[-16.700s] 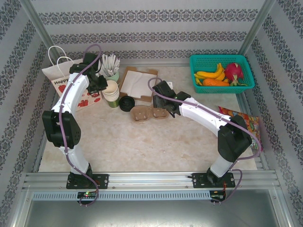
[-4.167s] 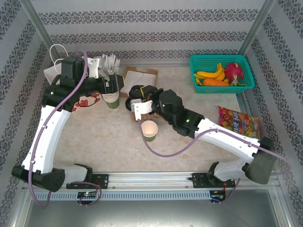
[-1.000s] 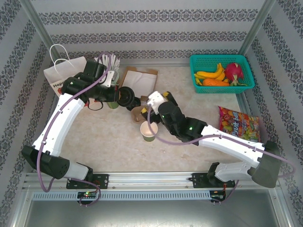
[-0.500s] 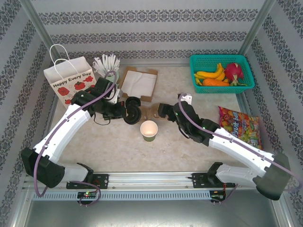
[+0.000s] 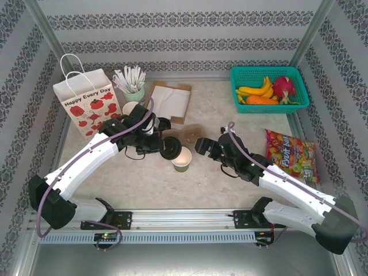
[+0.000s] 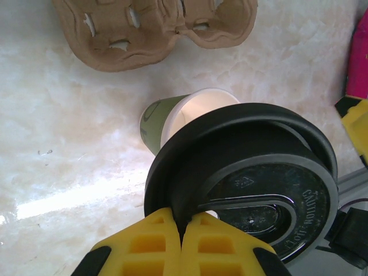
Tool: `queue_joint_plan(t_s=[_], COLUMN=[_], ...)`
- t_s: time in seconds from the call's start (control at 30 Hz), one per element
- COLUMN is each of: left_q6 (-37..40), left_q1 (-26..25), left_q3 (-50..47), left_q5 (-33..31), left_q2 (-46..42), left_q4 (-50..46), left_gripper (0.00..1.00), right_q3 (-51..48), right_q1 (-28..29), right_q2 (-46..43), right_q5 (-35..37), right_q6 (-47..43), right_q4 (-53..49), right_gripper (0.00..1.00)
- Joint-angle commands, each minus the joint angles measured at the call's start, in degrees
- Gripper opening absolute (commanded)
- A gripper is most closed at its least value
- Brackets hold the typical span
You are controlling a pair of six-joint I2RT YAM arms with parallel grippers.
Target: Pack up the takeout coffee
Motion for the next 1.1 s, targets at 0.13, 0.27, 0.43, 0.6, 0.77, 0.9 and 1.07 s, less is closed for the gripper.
queue_joint_plan(t_s=[0.13,0.27,0.43,0.6,0.77,0.9,1.07], left_q6=[-0.9,0.6,2.2,2.8,2.5,2.4,2.3], left_q1=[-3.4,-4.4,-4.5,-4.6,-4.6,-4.8,-5.2], left_q3=[-0.9,-0.7,-0.9,-1.4,-2.4,-2.2,-2.1], left_q5=[1.0,0.5,-0.8,-2.0,-1.3,-1.7,-1.7], left_q2=[4.8,6.2,7.7,8.4,9.4,10.4,11.2], left_q4=[2.1,3.2,4.1,5.0,7.0,6.9,7.7], left_gripper=[0.00,0.00,0.00,0.00,0.00,0.00,0.00], right_q3=[-0.7,-0.8,-1.3,-1.4,-0.4,0.3,0.5], right_q1=[-0.4,-0.4,-0.2,0.1,0.3,0.5,0.7], right_q2=[1.4,4.4,7.9,8.9,10.8,12.1,13.5], right_q5=[-6.3,-12.7,-18.5,-19.3,-22.2,-22.7,-23.7], right_q6=[3.2,4.9,5.4,5.2,3.9,3.5,3.4], right_q4=[6.2,10.6,15.1,16.1,17.4,17.4,18.2], right_gripper=[0.98,0.98,0.98,0.98,0.98,0.98,0.98])
